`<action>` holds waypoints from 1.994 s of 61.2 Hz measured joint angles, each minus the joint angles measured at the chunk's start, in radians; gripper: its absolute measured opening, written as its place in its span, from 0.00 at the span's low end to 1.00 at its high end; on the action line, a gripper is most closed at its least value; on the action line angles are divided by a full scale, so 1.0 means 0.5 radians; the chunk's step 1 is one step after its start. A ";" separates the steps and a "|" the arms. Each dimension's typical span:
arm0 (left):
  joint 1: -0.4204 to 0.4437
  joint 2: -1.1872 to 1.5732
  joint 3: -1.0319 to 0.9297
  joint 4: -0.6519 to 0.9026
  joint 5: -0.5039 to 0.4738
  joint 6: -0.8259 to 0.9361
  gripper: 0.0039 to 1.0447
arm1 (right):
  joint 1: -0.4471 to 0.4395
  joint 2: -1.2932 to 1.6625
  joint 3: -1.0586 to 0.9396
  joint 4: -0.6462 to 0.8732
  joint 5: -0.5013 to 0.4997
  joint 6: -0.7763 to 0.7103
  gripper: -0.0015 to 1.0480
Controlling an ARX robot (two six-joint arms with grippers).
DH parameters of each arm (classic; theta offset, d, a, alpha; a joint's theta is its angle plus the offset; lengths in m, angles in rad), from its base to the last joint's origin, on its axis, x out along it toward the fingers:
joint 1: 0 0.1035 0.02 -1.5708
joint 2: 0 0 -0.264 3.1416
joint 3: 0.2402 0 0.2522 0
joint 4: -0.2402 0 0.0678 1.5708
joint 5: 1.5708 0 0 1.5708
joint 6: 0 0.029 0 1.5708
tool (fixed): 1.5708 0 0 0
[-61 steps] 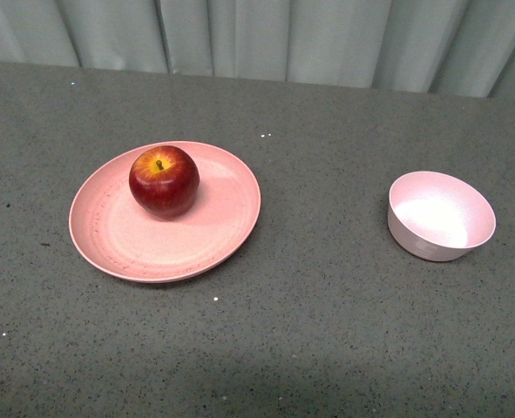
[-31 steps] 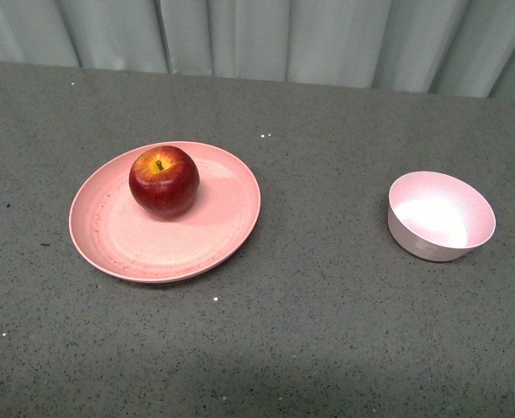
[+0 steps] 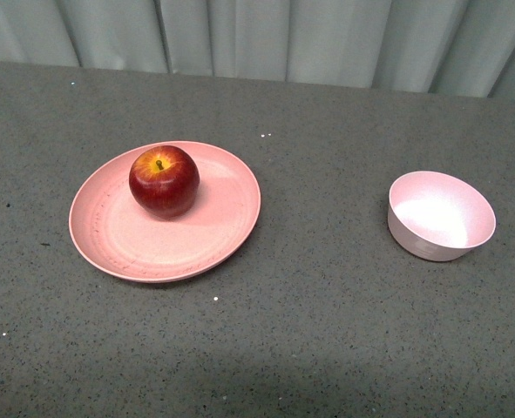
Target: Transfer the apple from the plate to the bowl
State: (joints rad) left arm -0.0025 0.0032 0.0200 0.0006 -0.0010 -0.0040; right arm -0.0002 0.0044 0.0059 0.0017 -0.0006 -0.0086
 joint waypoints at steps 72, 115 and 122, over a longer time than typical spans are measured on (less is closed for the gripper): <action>0.000 0.000 0.000 0.000 0.001 0.001 0.94 | 0.313 3.885 1.444 0.795 -0.242 -0.391 0.91; 0.000 0.000 0.000 0.000 0.000 0.001 0.94 | 0.385 4.221 1.810 0.646 -0.219 -0.439 0.14; 0.000 0.000 0.000 0.000 0.000 0.001 0.94 | 0.397 4.217 1.814 0.635 -0.219 -0.450 0.01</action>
State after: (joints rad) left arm -0.0025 0.0032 0.0200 0.0006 -0.0010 -0.0036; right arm 0.1982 2.1128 0.9131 0.3191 -0.1101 -0.2337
